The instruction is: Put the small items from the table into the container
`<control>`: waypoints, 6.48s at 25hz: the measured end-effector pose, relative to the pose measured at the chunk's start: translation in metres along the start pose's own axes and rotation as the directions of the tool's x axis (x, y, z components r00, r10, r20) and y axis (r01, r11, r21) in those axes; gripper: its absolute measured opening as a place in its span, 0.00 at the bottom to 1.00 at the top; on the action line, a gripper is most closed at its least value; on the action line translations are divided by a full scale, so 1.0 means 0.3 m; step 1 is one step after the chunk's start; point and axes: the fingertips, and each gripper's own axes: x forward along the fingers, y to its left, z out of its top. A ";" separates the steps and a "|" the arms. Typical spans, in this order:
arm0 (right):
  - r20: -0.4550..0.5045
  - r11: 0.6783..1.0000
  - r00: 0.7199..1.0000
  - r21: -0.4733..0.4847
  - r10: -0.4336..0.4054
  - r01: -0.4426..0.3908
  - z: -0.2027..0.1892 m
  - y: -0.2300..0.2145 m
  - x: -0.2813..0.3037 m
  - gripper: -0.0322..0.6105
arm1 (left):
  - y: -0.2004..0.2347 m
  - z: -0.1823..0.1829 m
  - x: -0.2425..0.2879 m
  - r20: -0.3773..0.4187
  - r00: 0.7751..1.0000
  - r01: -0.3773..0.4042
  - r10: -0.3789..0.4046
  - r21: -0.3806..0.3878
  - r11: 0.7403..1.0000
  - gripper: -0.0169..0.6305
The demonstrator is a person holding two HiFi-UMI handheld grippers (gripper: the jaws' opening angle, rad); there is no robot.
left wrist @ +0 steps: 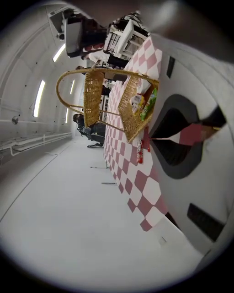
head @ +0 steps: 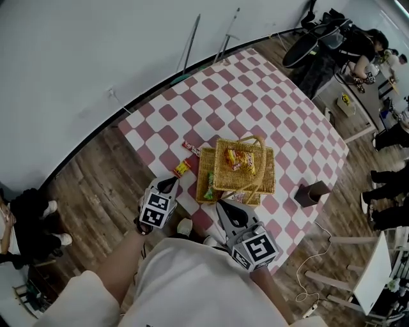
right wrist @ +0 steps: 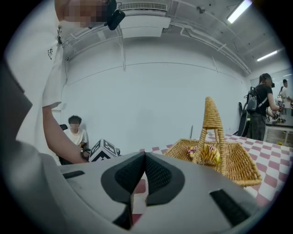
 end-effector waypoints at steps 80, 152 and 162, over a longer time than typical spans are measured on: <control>-0.118 0.994 0.988 0.034 -0.097 0.102 -0.092 -0.082 0.016 0.07 | 0.089 -0.119 0.323 -0.254 0.967 0.036 -0.021 0.058 0.998 0.20; 0.043 0.994 0.994 0.040 -0.104 0.102 -0.063 -0.177 -0.327 0.07 | -0.220 0.574 -0.133 0.185 0.983 -0.051 0.009 0.225 0.973 0.19; 0.050 0.988 0.988 0.056 -0.149 0.146 -0.072 -0.214 -0.375 0.07 | -0.355 0.669 -0.110 0.204 0.973 0.045 -0.107 0.286 0.957 0.19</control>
